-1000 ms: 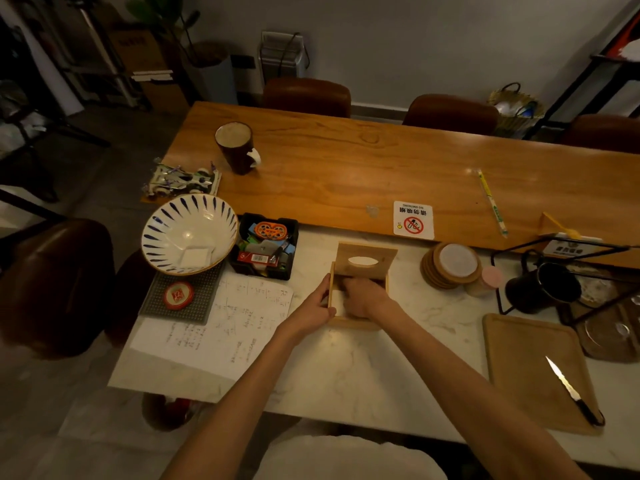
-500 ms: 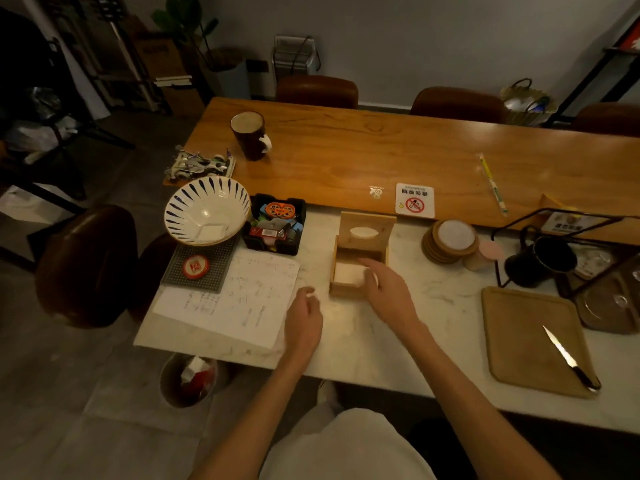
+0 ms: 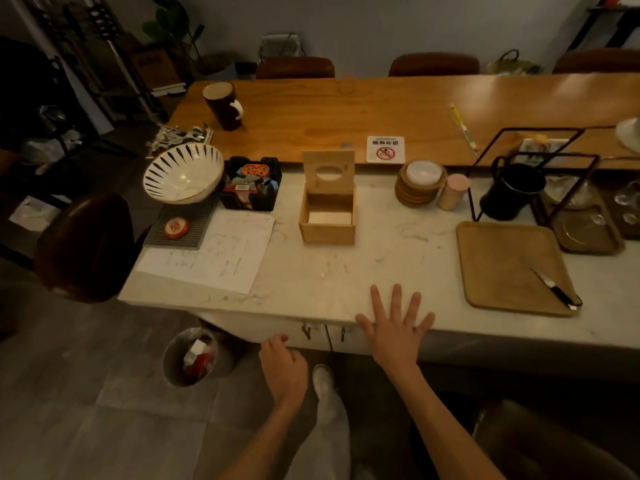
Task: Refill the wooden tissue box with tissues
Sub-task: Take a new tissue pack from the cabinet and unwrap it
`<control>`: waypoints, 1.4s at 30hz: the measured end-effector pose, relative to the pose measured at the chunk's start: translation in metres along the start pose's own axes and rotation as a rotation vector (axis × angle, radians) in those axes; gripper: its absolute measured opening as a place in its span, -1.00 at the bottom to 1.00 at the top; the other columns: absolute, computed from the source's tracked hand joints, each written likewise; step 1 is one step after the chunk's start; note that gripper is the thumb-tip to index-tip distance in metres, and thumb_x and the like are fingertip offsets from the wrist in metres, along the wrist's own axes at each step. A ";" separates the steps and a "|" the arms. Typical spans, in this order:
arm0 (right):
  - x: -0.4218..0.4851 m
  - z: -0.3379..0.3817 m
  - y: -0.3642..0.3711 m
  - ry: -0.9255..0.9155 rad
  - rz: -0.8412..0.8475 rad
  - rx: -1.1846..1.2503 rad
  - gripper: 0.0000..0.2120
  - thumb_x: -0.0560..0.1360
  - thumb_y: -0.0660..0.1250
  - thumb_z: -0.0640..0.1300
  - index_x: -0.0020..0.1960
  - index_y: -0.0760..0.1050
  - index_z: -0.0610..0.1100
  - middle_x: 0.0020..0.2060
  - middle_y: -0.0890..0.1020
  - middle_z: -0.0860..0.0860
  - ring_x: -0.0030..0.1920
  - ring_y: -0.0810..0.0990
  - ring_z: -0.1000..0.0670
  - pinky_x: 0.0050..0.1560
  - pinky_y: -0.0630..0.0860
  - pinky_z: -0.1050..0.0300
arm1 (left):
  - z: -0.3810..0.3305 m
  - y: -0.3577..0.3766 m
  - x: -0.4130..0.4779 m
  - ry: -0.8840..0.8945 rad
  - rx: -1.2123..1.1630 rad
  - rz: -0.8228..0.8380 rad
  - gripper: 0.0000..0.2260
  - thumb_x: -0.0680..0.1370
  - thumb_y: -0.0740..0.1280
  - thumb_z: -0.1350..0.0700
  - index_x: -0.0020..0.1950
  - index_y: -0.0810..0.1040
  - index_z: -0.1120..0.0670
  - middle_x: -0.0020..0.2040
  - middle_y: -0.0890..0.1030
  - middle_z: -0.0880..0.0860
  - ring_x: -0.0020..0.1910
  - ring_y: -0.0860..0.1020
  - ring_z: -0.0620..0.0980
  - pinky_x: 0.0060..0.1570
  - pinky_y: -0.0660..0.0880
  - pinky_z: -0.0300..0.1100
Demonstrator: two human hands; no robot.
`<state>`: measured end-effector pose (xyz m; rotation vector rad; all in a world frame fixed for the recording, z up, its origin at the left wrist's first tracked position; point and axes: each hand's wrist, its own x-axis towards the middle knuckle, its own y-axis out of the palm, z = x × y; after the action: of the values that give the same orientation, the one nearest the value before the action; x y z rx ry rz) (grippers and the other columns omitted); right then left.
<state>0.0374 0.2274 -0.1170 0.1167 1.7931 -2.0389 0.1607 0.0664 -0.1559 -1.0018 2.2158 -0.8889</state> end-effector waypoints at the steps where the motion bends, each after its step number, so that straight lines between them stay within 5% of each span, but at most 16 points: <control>1: -0.001 0.000 0.003 -0.008 0.007 0.006 -0.33 0.53 -0.16 0.40 0.53 -0.31 0.22 0.58 -0.20 -0.07 0.52 -0.32 -0.32 0.39 -0.25 -0.49 | 0.005 0.011 0.004 -0.167 -0.112 0.028 -0.68 0.50 0.28 0.31 0.25 0.45 0.18 0.24 0.47 0.16 0.22 0.46 0.15 0.23 0.46 0.02; 4: 0.005 -0.006 0.017 -0.029 -0.046 0.035 -0.35 0.52 -0.22 0.39 0.51 -0.39 0.24 0.55 -0.32 -0.05 0.49 -0.43 -0.29 0.37 -0.35 -0.45 | 0.012 0.044 0.032 -0.358 -0.433 0.165 -0.60 0.61 0.19 0.27 0.46 0.30 0.25 0.43 0.36 0.25 0.39 0.36 0.22 0.39 0.32 0.03; 8: 0.010 -0.007 0.017 -0.060 -0.077 0.032 -0.35 0.48 -0.32 0.42 0.50 -0.40 0.26 0.51 -0.40 -0.02 0.48 -0.46 -0.28 0.36 -0.41 -0.45 | 0.022 0.080 0.066 -0.213 -0.465 0.301 -0.69 0.68 0.07 0.16 0.33 0.38 0.31 0.29 0.44 0.25 0.31 0.41 0.24 0.28 0.32 -0.02; 16: 0.008 0.004 0.006 0.032 0.015 -0.018 -0.40 0.55 -0.21 0.35 0.51 -0.35 0.26 0.56 -0.32 0.00 0.52 -0.38 -0.22 0.43 -0.33 -0.39 | 0.067 0.084 0.083 0.059 -0.603 0.467 -0.78 0.65 0.17 0.16 0.27 0.39 0.20 0.16 0.48 0.10 0.20 0.46 0.08 0.13 0.35 -0.12; 19: -0.014 0.022 0.009 0.010 -0.108 0.061 -0.47 0.64 -0.09 0.18 0.58 -0.07 0.10 0.59 -0.07 -0.04 0.57 -0.19 -0.17 0.50 -0.23 -0.28 | 0.088 0.069 0.075 0.021 -0.637 0.542 -0.83 0.65 0.16 0.10 0.18 0.45 0.12 0.14 0.53 0.11 0.18 0.49 0.07 0.13 0.34 -0.14; 22: -0.067 0.070 0.058 -0.248 -0.337 0.247 -0.57 0.63 0.07 -0.06 0.49 0.31 -0.09 0.50 0.29 0.02 0.56 0.08 0.03 0.56 -0.08 -0.02 | 0.131 0.037 0.034 -0.061 -0.674 0.556 -0.84 0.67 0.12 0.05 0.09 0.46 0.06 0.07 0.55 0.07 0.12 0.50 0.03 0.11 0.33 -0.18; 24: -0.106 0.112 0.103 -0.322 -0.150 0.436 -0.60 0.64 0.12 -0.06 0.46 0.34 -0.03 0.46 0.33 0.11 0.53 0.13 0.17 0.54 0.00 0.17 | 0.167 0.007 0.002 -0.153 -0.655 0.476 -0.85 0.66 0.12 0.07 0.03 0.47 0.04 0.01 0.55 0.05 0.07 0.51 0.02 0.08 0.32 -0.21; 27: -0.139 0.185 0.151 -0.018 0.430 0.942 -0.66 0.64 0.06 0.10 0.41 0.28 0.24 0.43 0.31 0.25 0.43 0.25 0.26 0.41 0.23 0.35 | 0.229 -0.043 -0.014 -0.273 -0.669 0.355 -0.90 0.65 0.14 0.01 0.08 0.44 -0.09 0.03 0.57 -0.02 0.09 0.55 -0.02 0.17 0.45 -0.11; 29: -0.153 0.220 0.183 0.063 0.675 1.141 -0.63 0.62 -0.02 0.20 0.36 0.37 0.29 0.38 0.44 0.21 0.34 0.44 0.21 0.37 0.33 0.23 | 0.258 -0.086 -0.008 -0.320 -0.717 0.412 -0.73 0.62 0.10 -0.13 0.29 0.35 -0.15 0.20 0.51 -0.08 0.16 0.52 -0.16 0.21 0.45 -0.19; 31: -0.167 0.248 0.210 0.090 0.810 1.212 -0.60 0.64 -0.09 0.17 0.35 0.39 0.24 0.30 0.52 0.23 0.24 0.51 0.30 0.22 0.44 0.34 | 0.273 -0.128 0.004 -0.323 -0.724 0.510 -0.58 0.57 0.05 -0.26 0.40 0.32 -0.20 0.30 0.47 -0.16 0.22 0.48 -0.25 0.16 0.41 -0.29; 33: -0.168 0.270 0.228 0.146 0.949 1.324 -0.53 0.64 -0.16 0.18 0.42 0.34 0.14 0.34 0.50 0.18 0.31 0.47 0.25 0.21 0.43 0.32 | 0.283 -0.167 0.026 -0.325 -0.716 0.552 -0.65 0.62 0.05 -0.16 0.27 0.48 -0.08 0.08 0.64 -0.19 0.03 0.59 -0.30 0.00 0.49 -0.32; 35: -0.155 0.282 0.242 0.134 1.100 1.346 -0.40 0.60 -0.19 0.26 0.47 0.32 0.05 0.40 0.46 0.05 0.41 0.41 0.04 0.36 0.33 0.07 | 0.285 -0.200 0.054 -0.334 -0.619 0.594 -0.77 0.63 0.11 -0.07 0.12 0.49 -0.02 -0.16 0.65 -0.20 -0.23 0.60 -0.32 -0.26 0.48 -0.34; 38: -0.103 0.289 0.257 0.149 1.081 1.262 -0.39 0.61 -0.14 0.24 0.38 0.42 -0.08 0.23 0.61 -0.12 0.25 0.57 -0.13 0.28 0.43 -0.04 | 0.282 -0.223 0.096 -0.283 -0.191 0.581 -0.59 0.55 0.24 -0.21 0.31 0.39 -0.02 0.10 0.55 -0.09 -0.01 0.55 -0.14 -0.13 0.49 -0.27; 42: -0.004 0.289 0.260 0.293 0.732 1.290 -0.66 0.66 0.05 0.05 0.16 0.51 -0.10 -0.08 0.58 -0.04 -0.10 0.56 0.02 -0.04 0.49 0.15 | 0.277 -0.209 0.143 -0.280 0.191 0.198 -0.35 0.42 0.28 -0.37 0.39 0.37 -0.04 0.28 0.53 0.11 0.20 0.52 0.15 0.14 0.47 0.04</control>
<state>0.1963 -0.0704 -0.3099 1.2439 0.1440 -2.2333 0.3618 -0.2468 -0.2037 -0.7523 1.9158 -0.8000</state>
